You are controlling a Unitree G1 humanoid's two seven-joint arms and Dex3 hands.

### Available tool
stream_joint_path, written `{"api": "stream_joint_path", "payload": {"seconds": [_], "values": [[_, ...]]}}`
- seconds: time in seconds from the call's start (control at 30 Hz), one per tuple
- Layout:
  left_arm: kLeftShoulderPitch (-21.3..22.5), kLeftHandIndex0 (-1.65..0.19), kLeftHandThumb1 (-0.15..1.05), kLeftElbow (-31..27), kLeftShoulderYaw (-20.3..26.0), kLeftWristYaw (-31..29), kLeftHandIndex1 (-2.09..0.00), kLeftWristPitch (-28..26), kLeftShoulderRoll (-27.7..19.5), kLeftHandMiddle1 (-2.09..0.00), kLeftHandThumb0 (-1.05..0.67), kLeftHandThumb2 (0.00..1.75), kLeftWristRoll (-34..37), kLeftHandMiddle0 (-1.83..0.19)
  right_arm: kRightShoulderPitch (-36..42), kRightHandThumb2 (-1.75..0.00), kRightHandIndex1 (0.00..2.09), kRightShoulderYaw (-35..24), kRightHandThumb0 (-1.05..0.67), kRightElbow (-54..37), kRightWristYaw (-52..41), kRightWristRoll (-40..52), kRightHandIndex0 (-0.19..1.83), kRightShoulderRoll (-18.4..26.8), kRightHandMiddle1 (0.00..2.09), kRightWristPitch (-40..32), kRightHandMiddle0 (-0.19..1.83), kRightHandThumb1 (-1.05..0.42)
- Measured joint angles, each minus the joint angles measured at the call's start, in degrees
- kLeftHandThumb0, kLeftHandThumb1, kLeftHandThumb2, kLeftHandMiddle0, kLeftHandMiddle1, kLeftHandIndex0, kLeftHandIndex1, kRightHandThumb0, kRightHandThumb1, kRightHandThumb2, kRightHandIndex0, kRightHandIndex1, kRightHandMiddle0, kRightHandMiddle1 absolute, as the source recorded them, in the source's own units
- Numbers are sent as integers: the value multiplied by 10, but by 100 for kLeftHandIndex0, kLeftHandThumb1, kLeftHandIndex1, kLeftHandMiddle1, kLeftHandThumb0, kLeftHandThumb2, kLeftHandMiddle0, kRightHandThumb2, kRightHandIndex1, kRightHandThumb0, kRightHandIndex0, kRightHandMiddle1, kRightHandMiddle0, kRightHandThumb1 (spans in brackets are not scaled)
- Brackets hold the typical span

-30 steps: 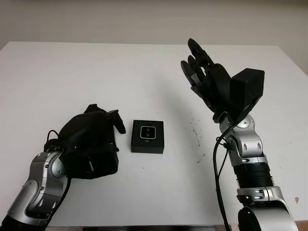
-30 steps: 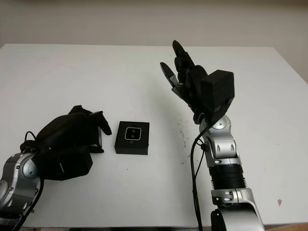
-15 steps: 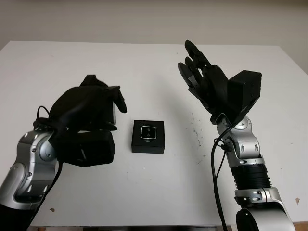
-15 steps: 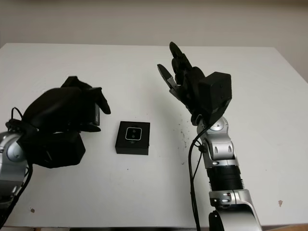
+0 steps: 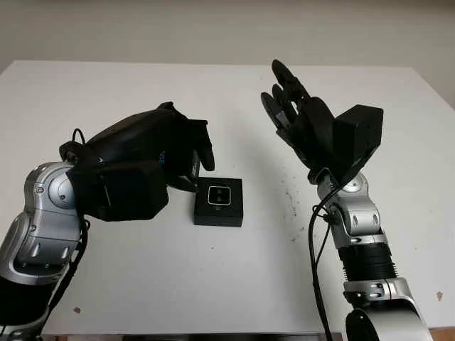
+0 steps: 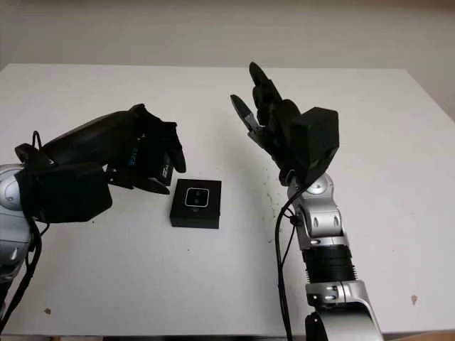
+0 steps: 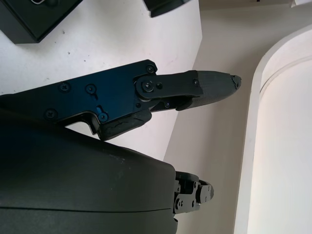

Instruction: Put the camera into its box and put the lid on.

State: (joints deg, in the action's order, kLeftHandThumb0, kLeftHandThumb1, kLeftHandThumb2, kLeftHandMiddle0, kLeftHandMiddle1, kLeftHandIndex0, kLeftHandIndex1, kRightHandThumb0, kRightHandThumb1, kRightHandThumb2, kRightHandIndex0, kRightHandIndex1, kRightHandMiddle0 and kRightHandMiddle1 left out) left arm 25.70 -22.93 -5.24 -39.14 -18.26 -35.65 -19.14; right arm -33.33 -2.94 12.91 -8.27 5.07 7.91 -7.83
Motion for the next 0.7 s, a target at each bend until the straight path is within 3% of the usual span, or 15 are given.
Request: {"api": "stream_joint_path", "payload": {"seconds": [0.27, 0.47, 0.7], "values": [[9, -41, 92, 20, -29, -4, -144, -38, 11, -133, -4, 5, 12, -49, 0, -43, 2, -2, -77, -5, 26, -2, -15, -7, 7, 0, -14, -105], [12, -42, 92, 36, -47, 6, -149, -48, 35, -131, -2, 5, 20, -50, 0, -44, 3, -3, -77, -5, 32, -2, -14, -11, 8, 0, -13, -105], [12, -38, 93, 41, -59, 36, -164, -60, 69, -143, 0, 6, 20, -47, -1, -43, 5, -3, -78, -5, 40, -4, -13, -20, 8, 5, -12, -105]]}}
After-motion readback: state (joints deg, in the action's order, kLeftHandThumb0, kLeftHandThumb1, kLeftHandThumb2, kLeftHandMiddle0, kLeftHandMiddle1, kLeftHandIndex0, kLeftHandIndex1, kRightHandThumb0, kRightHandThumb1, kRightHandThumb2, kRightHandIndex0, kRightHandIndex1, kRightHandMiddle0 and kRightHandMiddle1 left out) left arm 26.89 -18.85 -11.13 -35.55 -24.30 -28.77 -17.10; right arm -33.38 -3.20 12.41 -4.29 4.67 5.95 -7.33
